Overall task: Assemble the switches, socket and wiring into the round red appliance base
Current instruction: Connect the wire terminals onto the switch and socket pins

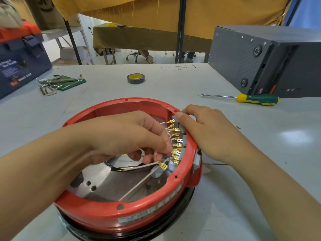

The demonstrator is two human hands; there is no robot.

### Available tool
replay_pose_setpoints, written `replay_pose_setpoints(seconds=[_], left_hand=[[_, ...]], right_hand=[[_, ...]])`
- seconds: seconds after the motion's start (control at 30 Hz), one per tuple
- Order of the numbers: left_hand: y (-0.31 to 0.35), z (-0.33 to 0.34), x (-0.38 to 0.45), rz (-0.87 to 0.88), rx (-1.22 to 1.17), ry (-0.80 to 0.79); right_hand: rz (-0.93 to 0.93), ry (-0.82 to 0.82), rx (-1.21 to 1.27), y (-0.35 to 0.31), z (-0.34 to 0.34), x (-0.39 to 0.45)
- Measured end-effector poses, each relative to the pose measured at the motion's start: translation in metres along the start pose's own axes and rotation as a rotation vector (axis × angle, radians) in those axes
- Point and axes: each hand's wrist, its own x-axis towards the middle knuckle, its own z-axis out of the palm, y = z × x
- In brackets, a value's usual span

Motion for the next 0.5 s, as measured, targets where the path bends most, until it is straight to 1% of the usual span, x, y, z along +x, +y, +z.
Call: replay_pose_setpoints(seconds=[0.27,0.5], left_hand=[[0.0033,0.0014,-0.001,-0.005,0.011,0.037],[0.0079,0.0055,-0.0024,-0.008,0.012,0.02]], right_hand=[[0.008,-0.013,-0.011,-0.0012,0.0,-0.0001],[0.012,-0.02,0.0,-0.0022,-0.0001,-0.0008]])
